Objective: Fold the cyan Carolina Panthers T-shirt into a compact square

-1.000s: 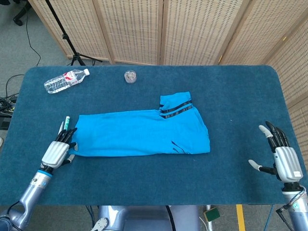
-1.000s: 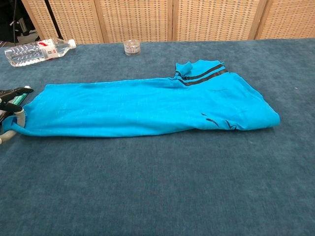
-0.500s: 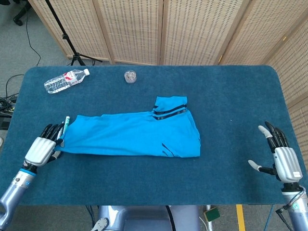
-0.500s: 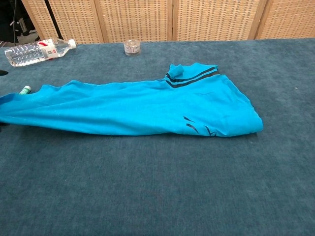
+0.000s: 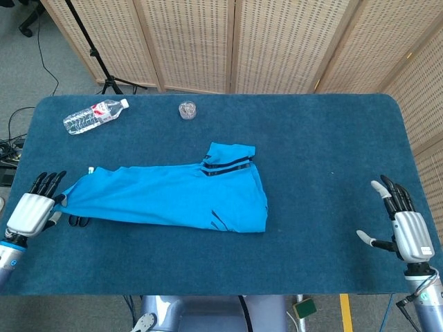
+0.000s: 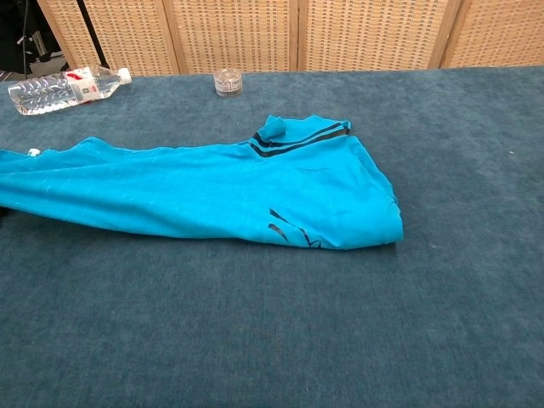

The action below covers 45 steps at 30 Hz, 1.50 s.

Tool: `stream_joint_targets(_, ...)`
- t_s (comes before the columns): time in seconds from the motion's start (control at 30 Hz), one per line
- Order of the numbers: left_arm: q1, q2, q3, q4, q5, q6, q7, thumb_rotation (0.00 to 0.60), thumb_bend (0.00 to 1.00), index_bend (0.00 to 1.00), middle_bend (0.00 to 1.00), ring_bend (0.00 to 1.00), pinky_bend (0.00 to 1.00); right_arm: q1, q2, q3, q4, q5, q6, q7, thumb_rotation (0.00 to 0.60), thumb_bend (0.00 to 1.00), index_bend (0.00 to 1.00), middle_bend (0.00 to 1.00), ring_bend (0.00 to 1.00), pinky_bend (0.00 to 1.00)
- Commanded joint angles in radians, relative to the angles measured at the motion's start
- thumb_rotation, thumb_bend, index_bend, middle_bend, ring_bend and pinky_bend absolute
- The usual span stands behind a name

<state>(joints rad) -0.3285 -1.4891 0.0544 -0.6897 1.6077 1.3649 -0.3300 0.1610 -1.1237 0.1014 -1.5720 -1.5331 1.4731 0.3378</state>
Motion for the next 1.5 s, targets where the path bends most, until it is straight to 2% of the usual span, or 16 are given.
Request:
stream_joint_targets(0.03, 0.007, 0.0, -0.012, 0.025, -0.009, 0.02, -0.031, 0.6, 0.57, 0.82, 0.0, 0.0, 0.0, 0.0, 0.0, -0.001, -0.001, -0.002, 0.0, -0.001, 0.6, 0.0, 0.0, 0.0, 0.0, 0.0)
stream_joint_targets(0.63, 0.054, 0.028, -0.035, 0.17, -0.05, 0.036, -0.111, 0.6, 0.55, 0.82, 0.0, 0.0, 0.0, -0.002, 0.003, 0.001, -0.001, -0.001, 0.003, 0.007, 0.6, 0.0, 0.0, 0.0, 0.0, 0.0)
stream_joint_targets(1.1, 0.072, 0.001, -0.046, 0.286, -0.067, 0.026, -0.188, 0.6, 0.55, 0.82, 0.0, 0.0, 0.0, 0.0, -0.003, -0.002, -0.003, -0.002, -0.001, -0.01, 0.6, 0.0, 0.0, 0.0, 0.0, 0.0)
stream_joint_targets(1.3, 0.05, -0.007, -0.064, 0.287, -0.06, 0.096, -0.201, 0.6, 0.55, 0.82, 0.0, 0.0, 0.0, -0.001, -0.002, 0.0, -0.002, 0.001, -0.001, -0.007, 0.6, 0.0, 0.0, 0.0, 0.0, 0.0)
stream_joint_targets(1.5, -0.011, 0.009, -0.071, 0.211, -0.023, 0.174, -0.159, 0.6, 0.55, 0.82, 0.0, 0.0, 0.0, -0.001, 0.0, -0.001, -0.004, -0.001, 0.0, -0.003, 0.6, 0.0, 0.0, 0.0, 0.0, 0.0)
